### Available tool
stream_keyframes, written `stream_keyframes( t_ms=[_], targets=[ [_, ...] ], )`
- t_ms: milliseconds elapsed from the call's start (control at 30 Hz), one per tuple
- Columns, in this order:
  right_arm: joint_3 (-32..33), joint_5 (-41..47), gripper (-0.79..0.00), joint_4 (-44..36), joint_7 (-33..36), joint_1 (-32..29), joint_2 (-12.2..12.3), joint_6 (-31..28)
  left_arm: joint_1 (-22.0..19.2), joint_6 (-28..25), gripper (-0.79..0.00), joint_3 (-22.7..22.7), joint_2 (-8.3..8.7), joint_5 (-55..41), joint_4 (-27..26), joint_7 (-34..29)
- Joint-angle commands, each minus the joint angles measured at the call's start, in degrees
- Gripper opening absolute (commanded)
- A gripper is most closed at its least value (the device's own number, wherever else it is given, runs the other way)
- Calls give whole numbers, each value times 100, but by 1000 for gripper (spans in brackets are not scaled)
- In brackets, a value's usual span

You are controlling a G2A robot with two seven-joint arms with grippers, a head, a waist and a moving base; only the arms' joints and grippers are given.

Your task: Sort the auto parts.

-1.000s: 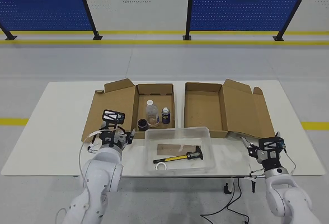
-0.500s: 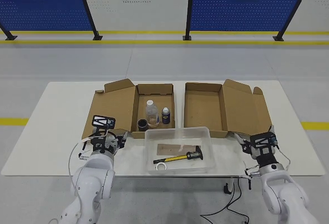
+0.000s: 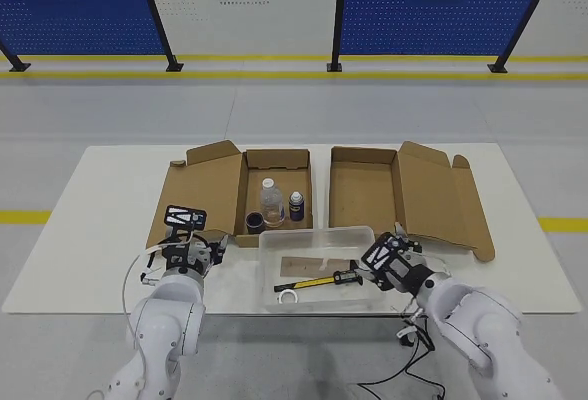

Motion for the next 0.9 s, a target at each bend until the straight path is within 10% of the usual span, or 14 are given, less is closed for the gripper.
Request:
stream_keyframes(
  t_ms=[0, 333, 867],
  targets=[
    [-121, 183, 0, 48, 641, 254, 1, -283, 0, 0, 0, 0, 0, 0, 0, 0],
    [-588, 306, 0, 545, 1907, 1130, 8, -960, 0, 0, 0, 0, 0, 0, 0, 0],
    [-817, 207, 0, 797, 1851, 1381, 8, -1117, 0, 0, 0, 0, 0, 0, 0, 0]
  ],
)
